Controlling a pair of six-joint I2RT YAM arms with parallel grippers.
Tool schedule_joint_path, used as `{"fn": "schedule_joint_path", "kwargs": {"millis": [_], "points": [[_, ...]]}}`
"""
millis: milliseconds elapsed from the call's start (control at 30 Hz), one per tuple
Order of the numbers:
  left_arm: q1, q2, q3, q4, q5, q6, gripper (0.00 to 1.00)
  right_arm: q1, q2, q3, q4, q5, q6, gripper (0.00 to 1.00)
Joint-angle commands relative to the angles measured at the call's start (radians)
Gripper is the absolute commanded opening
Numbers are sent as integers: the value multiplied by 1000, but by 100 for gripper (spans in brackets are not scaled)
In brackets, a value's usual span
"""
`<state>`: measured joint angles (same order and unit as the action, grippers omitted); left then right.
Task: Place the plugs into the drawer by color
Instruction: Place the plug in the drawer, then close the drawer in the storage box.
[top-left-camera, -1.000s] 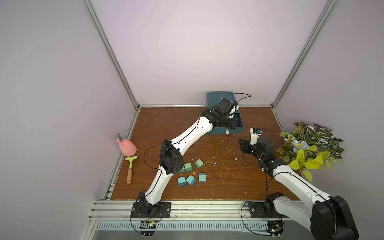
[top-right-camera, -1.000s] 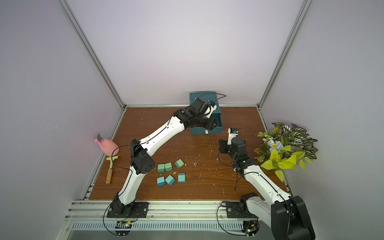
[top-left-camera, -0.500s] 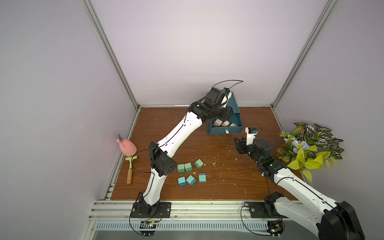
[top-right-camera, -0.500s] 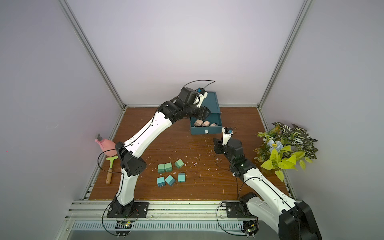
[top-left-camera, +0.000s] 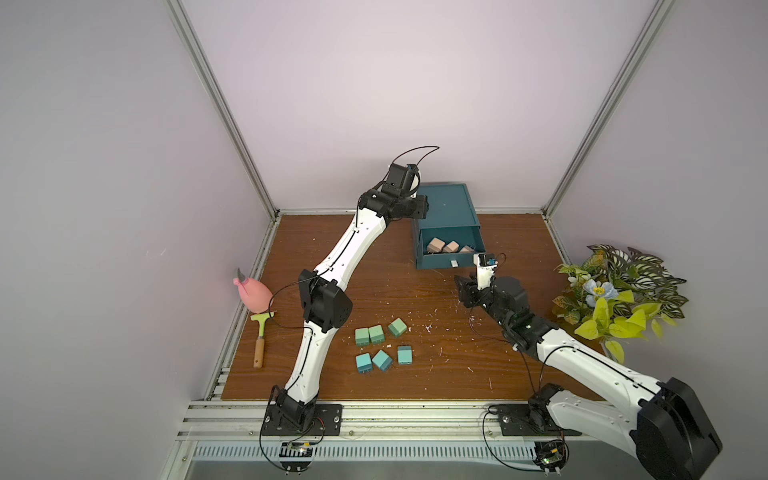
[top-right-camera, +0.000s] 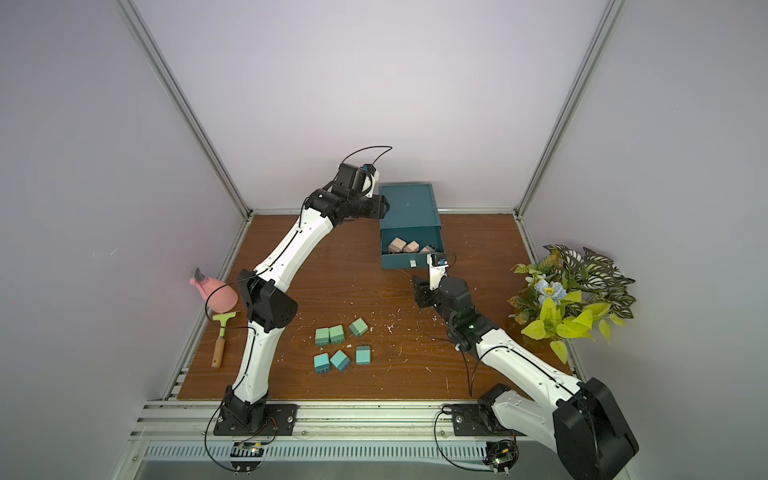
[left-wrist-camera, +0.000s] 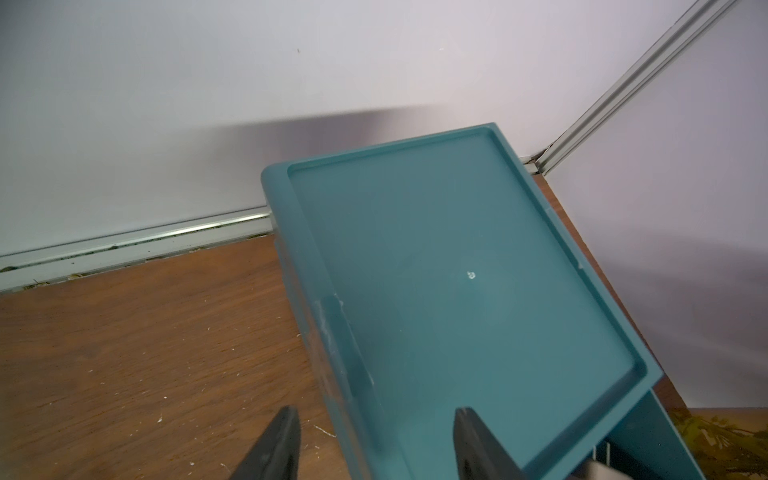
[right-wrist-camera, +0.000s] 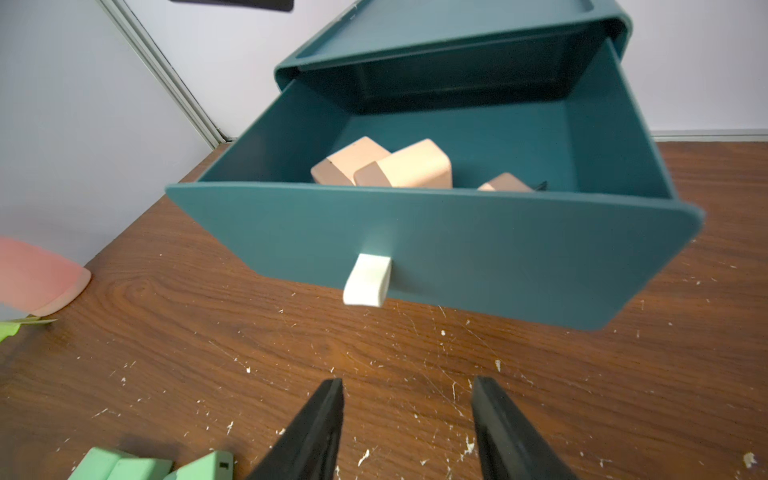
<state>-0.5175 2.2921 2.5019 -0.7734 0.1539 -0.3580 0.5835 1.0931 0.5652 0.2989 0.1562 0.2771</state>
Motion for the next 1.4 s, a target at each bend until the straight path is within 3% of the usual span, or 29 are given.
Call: {"fn": "schedule_joint_path", "kwargs": {"millis": [0,300,767,1367], "points": [[22,28,25,21,75,-37,55,9,7,48,55,16,-20,56],[34,59,25,36,117,-55,51,20,41,56,85,5,-27,56],[38,49,-24,34,113,-54,26,60,100,107,150,37,-64,56],[37,40,-57,34,110,-50,19,91,223,208,166,152,-124,55]]}}
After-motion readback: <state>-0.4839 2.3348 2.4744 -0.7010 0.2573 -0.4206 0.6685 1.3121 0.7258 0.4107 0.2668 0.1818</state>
